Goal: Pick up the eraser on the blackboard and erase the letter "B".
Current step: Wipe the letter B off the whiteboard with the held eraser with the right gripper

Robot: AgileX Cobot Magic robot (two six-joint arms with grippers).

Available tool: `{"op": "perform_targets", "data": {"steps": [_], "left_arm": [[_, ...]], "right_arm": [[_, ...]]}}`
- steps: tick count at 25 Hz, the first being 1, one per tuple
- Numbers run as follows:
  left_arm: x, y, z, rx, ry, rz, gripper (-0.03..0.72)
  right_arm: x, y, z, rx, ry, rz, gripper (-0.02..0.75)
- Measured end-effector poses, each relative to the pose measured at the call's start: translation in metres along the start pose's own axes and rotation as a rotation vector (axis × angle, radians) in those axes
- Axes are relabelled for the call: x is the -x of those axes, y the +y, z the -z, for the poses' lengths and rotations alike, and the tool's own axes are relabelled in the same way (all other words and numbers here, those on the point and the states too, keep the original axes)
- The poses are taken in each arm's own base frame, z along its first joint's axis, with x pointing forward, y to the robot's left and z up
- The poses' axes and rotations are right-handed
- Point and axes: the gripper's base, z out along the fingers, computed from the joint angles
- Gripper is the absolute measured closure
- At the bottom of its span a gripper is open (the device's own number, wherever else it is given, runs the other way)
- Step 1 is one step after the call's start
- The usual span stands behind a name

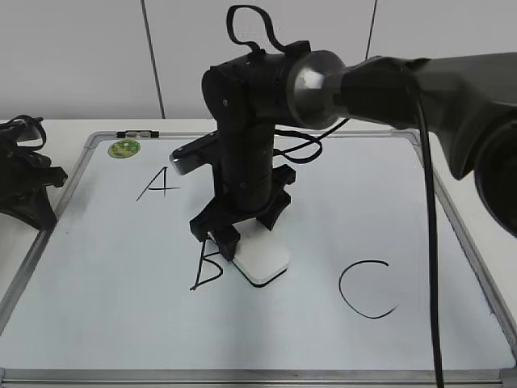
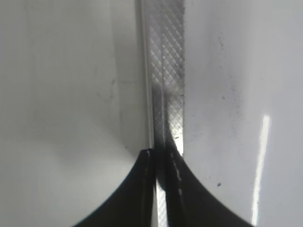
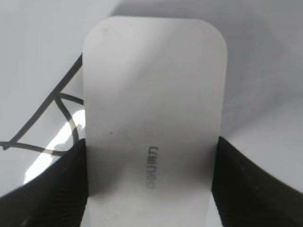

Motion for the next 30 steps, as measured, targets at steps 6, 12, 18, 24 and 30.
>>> {"op": "perform_targets", "data": {"steps": [6, 12, 18, 24, 30], "left_arm": [[0.000, 0.000, 0.000, 0.000, 0.000, 0.000, 0.676], [0.000, 0.000, 0.000, 0.000, 0.000, 0.000, 0.676], [0.000, 0.000, 0.000, 0.000, 0.000, 0.000, 0.676], [0.000, 0.000, 0.000, 0.000, 0.000, 0.000, 0.676], [0.000, 0.000, 0.000, 0.000, -0.002, 0.000, 0.676]], "right_arm": [[0.002, 0.031, -0.002, -0.023, -0.006, 0.088, 0.188], [-0.001, 0.088, -0.002, -0.014, -0.020, 0.230, 0.188], [-0.004, 0.103, -0.003, 0.012, -0.020, 0.252, 0.188], [0.000, 0.103, 0.000, -0.003, -0.017, 0.255, 0.188], [0.009, 0.084, 0.003, 0.005, -0.021, 0.190, 0.188]]}}
